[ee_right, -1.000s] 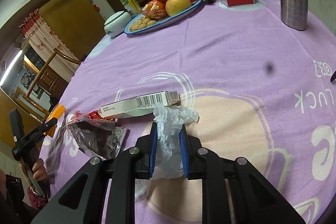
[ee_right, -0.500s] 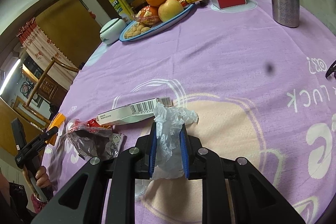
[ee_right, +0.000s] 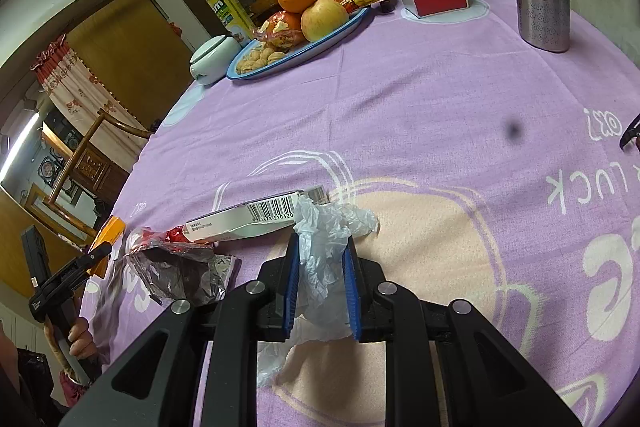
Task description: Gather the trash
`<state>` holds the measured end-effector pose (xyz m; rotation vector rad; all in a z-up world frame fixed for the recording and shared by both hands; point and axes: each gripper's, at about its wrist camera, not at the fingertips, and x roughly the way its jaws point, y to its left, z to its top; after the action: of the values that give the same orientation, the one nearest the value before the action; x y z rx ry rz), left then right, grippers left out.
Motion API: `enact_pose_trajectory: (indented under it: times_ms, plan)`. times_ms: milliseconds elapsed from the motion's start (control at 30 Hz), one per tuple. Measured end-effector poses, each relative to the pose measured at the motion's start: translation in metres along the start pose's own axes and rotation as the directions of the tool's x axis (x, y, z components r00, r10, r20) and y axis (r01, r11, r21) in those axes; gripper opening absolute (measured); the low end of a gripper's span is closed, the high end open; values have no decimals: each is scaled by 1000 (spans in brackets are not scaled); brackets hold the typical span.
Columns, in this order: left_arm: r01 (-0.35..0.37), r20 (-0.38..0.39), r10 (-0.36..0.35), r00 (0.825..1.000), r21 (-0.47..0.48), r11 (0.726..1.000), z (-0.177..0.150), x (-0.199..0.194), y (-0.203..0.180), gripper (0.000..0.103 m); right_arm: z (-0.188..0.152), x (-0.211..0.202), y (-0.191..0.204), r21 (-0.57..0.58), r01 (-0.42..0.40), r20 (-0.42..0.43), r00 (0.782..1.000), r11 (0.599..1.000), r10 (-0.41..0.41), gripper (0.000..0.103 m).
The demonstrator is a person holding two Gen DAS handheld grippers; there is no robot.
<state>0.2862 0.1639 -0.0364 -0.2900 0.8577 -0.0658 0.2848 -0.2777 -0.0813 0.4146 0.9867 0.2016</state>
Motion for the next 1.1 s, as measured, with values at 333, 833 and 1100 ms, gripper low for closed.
enact_pose_trajectory:
  times_ms: [333, 833, 1100]
  plan:
    - [0, 0, 0, 1000, 0, 1000, 0, 0, 0, 53, 0, 0, 0, 0, 0, 0, 1000, 1000, 0, 22]
    - [-13, 13, 13, 1000, -6, 1000, 0, 0, 1, 53, 0, -6, 3, -4, -22, 12, 1000, 1000, 22, 22]
    - [-22, 55, 23, 998, -8, 1000, 2, -8, 1, 53, -1, -19, 9, -26, -44, 46, 998, 999, 45, 22]
